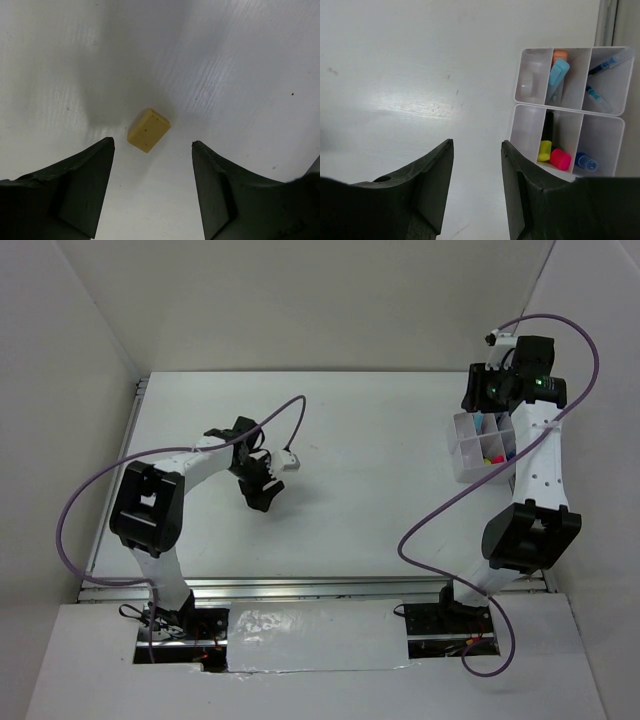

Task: Sort the stationery into containers
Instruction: Grab a piece of stationery with the left arm

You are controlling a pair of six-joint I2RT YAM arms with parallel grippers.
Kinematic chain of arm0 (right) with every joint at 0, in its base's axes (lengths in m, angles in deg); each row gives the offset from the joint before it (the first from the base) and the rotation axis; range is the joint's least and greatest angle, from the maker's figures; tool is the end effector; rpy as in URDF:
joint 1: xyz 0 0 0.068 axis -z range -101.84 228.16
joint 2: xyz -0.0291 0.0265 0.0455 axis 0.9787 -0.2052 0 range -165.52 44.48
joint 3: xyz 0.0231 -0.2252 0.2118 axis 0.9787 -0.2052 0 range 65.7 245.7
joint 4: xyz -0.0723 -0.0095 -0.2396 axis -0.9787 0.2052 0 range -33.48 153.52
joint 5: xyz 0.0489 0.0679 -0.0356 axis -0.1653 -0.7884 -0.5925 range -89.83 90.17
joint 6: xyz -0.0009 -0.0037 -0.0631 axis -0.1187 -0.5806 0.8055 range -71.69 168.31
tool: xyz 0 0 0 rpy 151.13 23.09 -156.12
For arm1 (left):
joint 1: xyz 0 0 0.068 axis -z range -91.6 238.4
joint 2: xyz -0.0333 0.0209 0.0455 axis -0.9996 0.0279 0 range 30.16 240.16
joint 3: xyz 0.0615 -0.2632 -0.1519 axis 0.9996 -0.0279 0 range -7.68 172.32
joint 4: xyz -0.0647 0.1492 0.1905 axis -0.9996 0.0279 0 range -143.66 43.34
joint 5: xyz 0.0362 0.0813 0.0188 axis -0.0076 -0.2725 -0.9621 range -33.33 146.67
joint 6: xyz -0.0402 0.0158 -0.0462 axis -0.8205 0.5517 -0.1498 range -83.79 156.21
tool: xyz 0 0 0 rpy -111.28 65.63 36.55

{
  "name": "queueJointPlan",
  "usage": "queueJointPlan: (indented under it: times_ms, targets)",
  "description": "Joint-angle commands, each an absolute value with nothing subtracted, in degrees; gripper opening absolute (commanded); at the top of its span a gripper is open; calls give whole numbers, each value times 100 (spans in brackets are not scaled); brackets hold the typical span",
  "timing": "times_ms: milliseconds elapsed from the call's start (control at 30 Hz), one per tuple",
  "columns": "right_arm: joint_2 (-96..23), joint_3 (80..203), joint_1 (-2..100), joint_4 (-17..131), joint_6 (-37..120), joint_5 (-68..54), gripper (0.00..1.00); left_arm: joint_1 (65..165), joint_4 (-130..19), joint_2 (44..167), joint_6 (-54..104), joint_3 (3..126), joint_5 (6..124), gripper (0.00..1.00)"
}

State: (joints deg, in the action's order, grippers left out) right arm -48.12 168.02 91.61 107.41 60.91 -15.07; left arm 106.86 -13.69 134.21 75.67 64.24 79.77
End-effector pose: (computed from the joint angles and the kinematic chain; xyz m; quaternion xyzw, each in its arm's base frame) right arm 0.3380 -0.0677 0.4345 -0.0480 0.9029 0.0253 0.4263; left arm 0.3348 -0.1319 0.2206 0.4959 0.8317 -0.1667 0.1859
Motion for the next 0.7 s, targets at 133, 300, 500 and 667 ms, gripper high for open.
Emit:
queueJointPlan:
  times_ms: [133, 300, 500, 667]
  targets:
    - [-4675, 16976, 9029, 11171, 5913, -1811, 50, 10668, -1358, 13660, 8173, 6343, 7882, 71]
    - [-4596, 16941, 8976, 11198, 5904, -1907, 50, 10694, -1665, 13537, 8296, 5948, 7786, 61]
    - [-4526, 16871, 8853, 11250, 5869, -1951, 50, 10756, -2219, 13344, 8332, 5578, 7698, 58]
    - [-4481, 16836, 8783, 11303, 5869, -1951, 50, 10826, -2482, 13317, 8393, 5482, 7715, 63]
